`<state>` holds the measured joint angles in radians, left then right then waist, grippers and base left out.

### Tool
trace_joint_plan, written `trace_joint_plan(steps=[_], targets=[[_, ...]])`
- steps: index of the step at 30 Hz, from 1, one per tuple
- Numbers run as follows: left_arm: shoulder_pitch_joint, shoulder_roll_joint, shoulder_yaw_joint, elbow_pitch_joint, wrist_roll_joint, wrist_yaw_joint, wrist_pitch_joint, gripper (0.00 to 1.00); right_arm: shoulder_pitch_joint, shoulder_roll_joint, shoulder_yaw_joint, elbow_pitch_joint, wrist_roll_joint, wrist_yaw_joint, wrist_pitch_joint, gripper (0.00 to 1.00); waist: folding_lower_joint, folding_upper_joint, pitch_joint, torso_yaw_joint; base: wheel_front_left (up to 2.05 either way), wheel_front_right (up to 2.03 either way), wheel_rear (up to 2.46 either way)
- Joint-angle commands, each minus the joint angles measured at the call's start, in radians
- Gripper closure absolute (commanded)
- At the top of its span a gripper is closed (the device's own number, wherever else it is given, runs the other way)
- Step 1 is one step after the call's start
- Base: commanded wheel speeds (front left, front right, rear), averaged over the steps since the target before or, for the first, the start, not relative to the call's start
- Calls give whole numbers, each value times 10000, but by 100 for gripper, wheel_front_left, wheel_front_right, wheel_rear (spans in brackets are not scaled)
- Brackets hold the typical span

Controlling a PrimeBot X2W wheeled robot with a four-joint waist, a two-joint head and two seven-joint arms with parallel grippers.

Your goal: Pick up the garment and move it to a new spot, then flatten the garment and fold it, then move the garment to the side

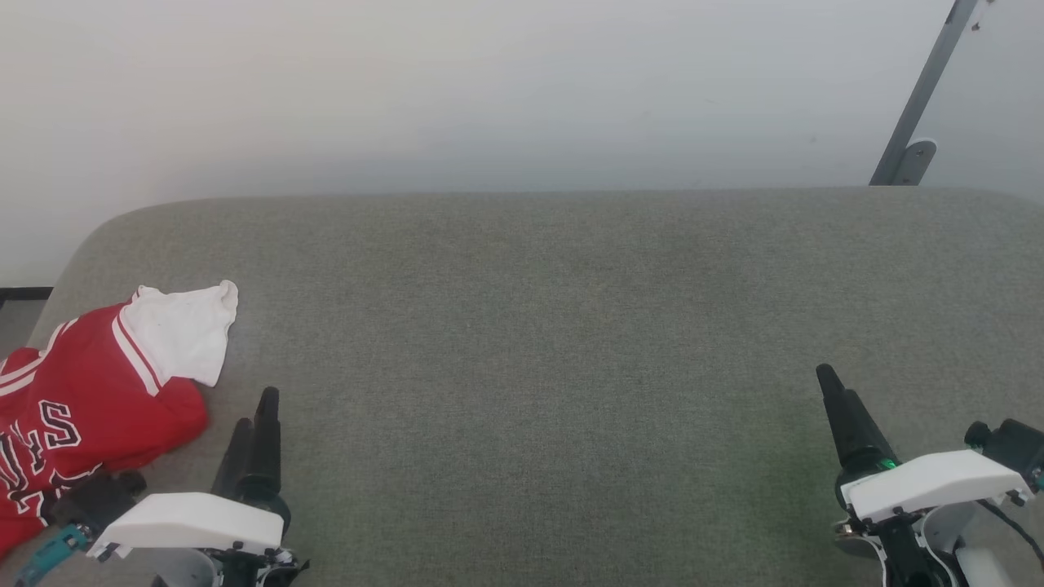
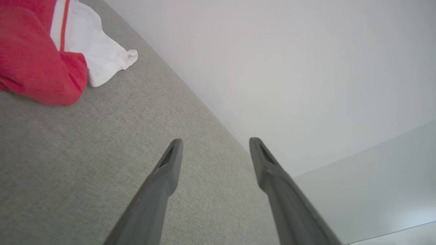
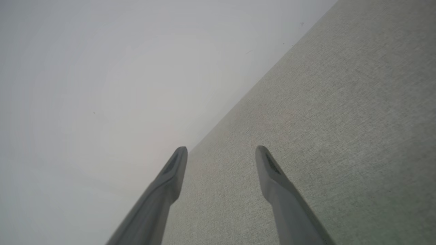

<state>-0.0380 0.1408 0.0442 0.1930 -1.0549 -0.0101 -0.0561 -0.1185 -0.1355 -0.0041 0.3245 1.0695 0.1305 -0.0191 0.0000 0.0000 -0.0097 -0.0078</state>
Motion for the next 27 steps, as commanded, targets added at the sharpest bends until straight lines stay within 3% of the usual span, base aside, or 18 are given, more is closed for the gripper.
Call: trace_joint_plan(steps=[1, 27], targets=[[-22, 72, 35, -139, 105, -27, -53, 0, -263, -88, 10, -113, -79, 1, -71, 0, 0, 0, 1, 1, 0, 0, 0], [191, 56, 517, -149, 3373, -564, -854, 0, -292, -336, 23, -249, -2882, 2, -565, 0, 0, 0, -48, -31, 0, 0, 0]])
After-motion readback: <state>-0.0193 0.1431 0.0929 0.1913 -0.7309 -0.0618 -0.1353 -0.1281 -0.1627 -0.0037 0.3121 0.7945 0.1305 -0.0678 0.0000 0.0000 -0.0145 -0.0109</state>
